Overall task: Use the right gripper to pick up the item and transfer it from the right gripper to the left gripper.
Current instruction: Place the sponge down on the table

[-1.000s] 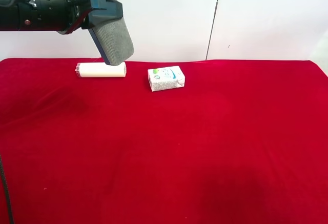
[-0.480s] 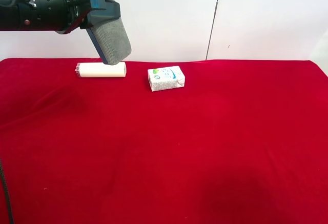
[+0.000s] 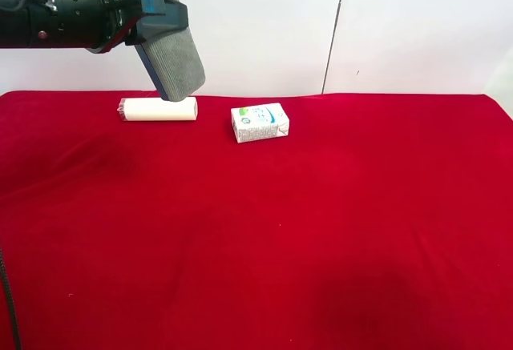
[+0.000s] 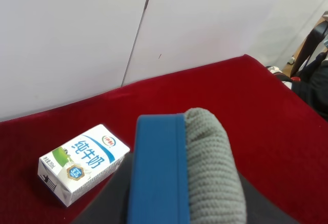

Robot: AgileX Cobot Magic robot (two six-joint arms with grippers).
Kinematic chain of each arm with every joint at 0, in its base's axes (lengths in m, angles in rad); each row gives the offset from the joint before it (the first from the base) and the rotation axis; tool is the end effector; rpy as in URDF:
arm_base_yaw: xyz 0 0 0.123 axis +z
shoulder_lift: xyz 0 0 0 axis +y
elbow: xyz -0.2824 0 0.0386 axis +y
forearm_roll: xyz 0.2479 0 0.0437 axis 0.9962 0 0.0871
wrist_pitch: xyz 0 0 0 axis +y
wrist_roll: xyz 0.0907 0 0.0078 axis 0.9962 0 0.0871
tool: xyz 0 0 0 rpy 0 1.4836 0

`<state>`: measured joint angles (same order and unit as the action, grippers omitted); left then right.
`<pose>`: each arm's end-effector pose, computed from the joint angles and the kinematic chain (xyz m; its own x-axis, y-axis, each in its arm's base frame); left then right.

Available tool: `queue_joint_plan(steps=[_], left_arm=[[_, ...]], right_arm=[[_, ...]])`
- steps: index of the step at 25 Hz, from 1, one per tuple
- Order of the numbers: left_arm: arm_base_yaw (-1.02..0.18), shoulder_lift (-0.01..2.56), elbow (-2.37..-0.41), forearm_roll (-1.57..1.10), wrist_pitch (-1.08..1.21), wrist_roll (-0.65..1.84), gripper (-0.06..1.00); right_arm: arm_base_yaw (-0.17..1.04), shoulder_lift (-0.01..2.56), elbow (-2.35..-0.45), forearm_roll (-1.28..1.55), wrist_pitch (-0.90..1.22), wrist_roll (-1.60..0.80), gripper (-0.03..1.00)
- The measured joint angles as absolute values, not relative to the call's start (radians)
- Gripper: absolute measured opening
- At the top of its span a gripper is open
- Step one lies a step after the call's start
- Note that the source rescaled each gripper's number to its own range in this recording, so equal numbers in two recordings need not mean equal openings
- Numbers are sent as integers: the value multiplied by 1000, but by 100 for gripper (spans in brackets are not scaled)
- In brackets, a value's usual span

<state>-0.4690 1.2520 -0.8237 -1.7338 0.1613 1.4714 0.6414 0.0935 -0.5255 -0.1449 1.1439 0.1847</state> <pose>0.2407 -0.1383 0.3123 -0.4183 -0.0774 -0.9050 0.4883 0.8210 -0.2959 0.0092 -0.0080 0.2787 -0.5254 -0.2388 -0.8167 -0.4457 0.8948 0.0250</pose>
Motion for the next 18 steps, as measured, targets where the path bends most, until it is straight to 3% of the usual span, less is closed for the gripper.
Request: queue_joint_plan(steps=[6,7,11,18], left_arm=[[-469,1252,-824,-1734,161,1471,1],[-469,1252,-824,-1734,161,1471,1],[-469,1252,-824,-1734,161,1471,1],[-469,1252,-824,-1734,161,1472,1]], right_arm=[[641,93,-526,-153,1142,213,65],[641,93,-526,-153,1142,226,68],[641,93,-526,-150,1149,306,94],[641,93,-526,-132,1177,451,100]])
